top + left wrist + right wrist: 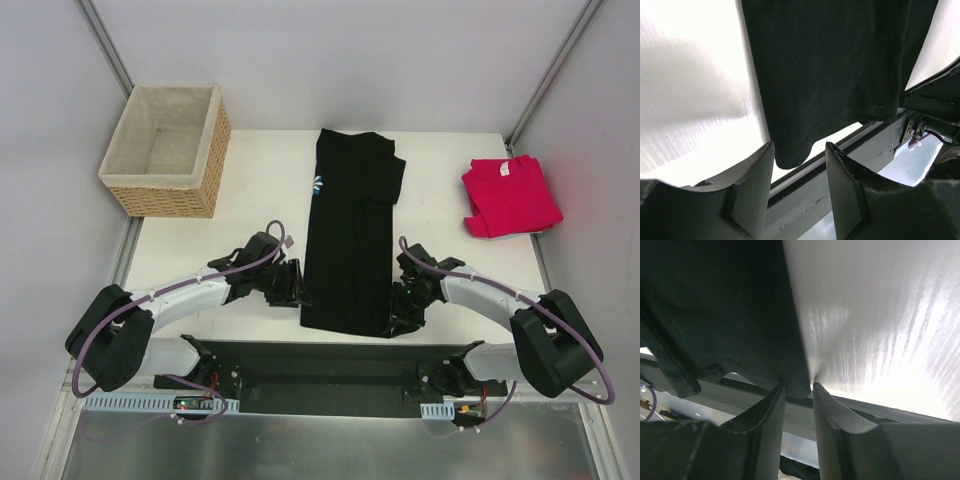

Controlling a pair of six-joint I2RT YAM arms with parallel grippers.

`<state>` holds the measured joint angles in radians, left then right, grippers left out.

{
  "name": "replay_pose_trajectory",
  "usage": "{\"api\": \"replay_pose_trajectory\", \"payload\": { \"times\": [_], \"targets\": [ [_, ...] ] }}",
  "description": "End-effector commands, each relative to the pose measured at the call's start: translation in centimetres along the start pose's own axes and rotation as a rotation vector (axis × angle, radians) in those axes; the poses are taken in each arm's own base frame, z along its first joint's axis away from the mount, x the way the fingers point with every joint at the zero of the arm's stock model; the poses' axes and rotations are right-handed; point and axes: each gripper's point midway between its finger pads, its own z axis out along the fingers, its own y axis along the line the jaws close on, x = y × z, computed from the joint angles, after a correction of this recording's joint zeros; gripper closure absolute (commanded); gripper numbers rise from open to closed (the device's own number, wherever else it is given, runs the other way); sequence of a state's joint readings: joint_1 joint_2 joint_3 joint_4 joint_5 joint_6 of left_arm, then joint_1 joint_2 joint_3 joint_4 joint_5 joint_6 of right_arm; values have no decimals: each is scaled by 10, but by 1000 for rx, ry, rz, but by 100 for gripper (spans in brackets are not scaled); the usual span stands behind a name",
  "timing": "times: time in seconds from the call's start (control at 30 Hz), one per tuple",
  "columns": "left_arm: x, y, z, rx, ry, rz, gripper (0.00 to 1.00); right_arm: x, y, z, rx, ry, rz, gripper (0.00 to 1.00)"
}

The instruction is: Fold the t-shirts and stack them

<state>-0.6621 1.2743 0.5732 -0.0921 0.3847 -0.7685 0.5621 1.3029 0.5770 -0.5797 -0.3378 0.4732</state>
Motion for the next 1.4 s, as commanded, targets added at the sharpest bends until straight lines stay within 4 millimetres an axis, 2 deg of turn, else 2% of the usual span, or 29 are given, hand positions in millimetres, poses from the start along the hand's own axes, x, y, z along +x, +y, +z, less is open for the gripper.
{"api": "replay_pose_trajectory", "payload": {
  "times": [0.0,0.13,0.27,0.33,0.47,0.63,0.7,0.83,0.93,1.1,1.37],
  "targets": [
    [2,-3,-2,7,5,13,55,0,4,1,4,4,21,68],
    [5,1,2,-4,26,12,55,-4,5,3,12,-1,17,72],
    [5,2,5,-7,34,14,55,-6,9,3,-2,-3,18,89],
    [6,4,8,-10,45,11,55,-5,9,4,1,-2,17,94],
    [14,11,15,-13,77,-3,56,-6,10,3,-1,-4,10,97],
    [22,10,16,0,97,-11,56,-6,11,2,3,1,4,97],
    [26,11,17,0,104,-8,59,-6,11,2,3,1,3,98],
    [33,11,14,11,122,-26,78,-6,10,2,13,1,-4,98],
    [36,14,13,6,119,-31,82,-6,9,1,14,2,-4,98],
    [41,17,13,-3,141,-41,98,-1,7,-6,27,3,-21,99],
    [45,11,-5,4,130,-41,100,19,-1,-31,15,-9,-37,99]
  ]
}}
